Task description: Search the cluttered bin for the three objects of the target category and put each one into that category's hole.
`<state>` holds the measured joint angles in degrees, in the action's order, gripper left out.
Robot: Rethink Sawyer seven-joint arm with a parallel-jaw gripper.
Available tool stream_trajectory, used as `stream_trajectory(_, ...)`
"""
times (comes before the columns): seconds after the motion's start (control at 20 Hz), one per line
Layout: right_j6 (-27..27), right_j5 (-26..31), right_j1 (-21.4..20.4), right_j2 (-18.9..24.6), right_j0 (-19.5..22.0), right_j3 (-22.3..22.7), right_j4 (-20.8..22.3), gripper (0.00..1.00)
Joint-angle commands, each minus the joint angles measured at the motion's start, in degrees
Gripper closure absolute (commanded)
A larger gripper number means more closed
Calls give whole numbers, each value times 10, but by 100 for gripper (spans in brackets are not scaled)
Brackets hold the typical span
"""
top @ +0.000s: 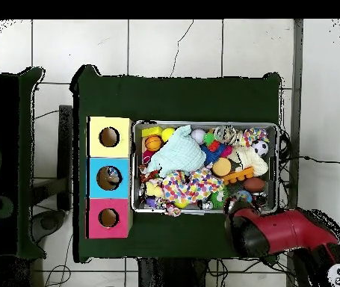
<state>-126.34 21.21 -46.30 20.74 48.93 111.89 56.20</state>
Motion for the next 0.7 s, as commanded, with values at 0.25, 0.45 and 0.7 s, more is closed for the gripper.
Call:
stream_trajectory(0.25, 239, 148, -104, 104, 33, 60, -95, 100)
stream_trajectory(0.45, 242, 172, -129, 130, 39, 73, -129, 100)
stream_trajectory(0.7, 222, 200, -161, 146, 22, 89, -172, 100)
